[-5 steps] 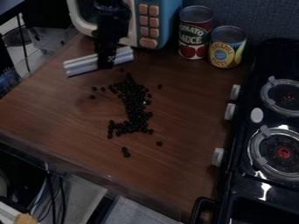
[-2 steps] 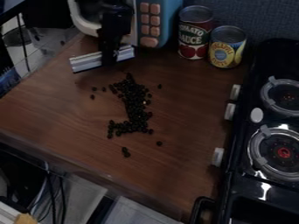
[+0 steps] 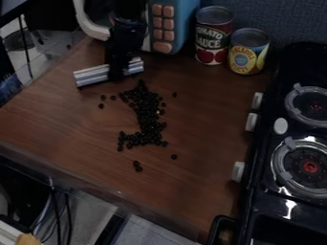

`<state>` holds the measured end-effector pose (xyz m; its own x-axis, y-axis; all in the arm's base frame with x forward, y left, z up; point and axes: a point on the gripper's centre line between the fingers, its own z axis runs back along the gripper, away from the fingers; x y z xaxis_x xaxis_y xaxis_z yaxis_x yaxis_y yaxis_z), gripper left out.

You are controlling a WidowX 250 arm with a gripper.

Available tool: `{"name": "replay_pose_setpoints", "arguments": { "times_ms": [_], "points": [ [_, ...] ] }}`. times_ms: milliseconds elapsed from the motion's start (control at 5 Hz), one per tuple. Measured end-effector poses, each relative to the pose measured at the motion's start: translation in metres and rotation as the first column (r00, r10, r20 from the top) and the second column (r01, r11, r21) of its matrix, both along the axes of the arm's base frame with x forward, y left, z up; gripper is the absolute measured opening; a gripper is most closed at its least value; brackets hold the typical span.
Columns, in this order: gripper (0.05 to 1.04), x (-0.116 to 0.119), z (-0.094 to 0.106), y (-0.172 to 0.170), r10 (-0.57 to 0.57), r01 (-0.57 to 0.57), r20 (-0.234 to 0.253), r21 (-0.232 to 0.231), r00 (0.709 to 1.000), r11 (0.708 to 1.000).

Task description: Sweep into pile

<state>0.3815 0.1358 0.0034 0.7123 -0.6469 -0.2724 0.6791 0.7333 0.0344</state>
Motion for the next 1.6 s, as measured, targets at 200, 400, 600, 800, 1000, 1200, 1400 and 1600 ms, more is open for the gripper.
{"name": "replay_pose_setpoints", "arguments": {
  "times_ms": [200, 400, 600, 800, 1000, 1200, 1400, 1600],
  "points": [
    [0.386, -0.008, 0.0, -0.007, -0.017, 0.016, 0.002, 0.009, 1.0, 1.0],
    [0.386, -0.018, 0.0, -0.015, -0.025, 0.025, -0.011, -0.007, 1.0, 1.0],
    [0.386, -0.023, 0.0, -0.02, -0.011, 0.01, -0.024, -0.031, 1.0, 0.999],
    [0.386, -0.024, 0.0, -0.023, -0.001, -0.001, -0.034, -0.045, 0.999, 0.999],
    [0.386, -0.028, 0.0, -0.032, -0.005, 0.003, -0.041, -0.05, 0.999, 0.999],
    [0.386, -0.032, -0.001, -0.042, -0.013, 0.011, -0.041, -0.057, 0.999, 0.998],
    [0.386, -0.037, -0.001, -0.054, -0.025, 0.024, -0.032, -0.055, 0.999, 0.998],
    [0.386, -0.043, -0.002, -0.066, -0.049, 0.048, -0.022, -0.054, 0.999, 0.997]
  ]
}}
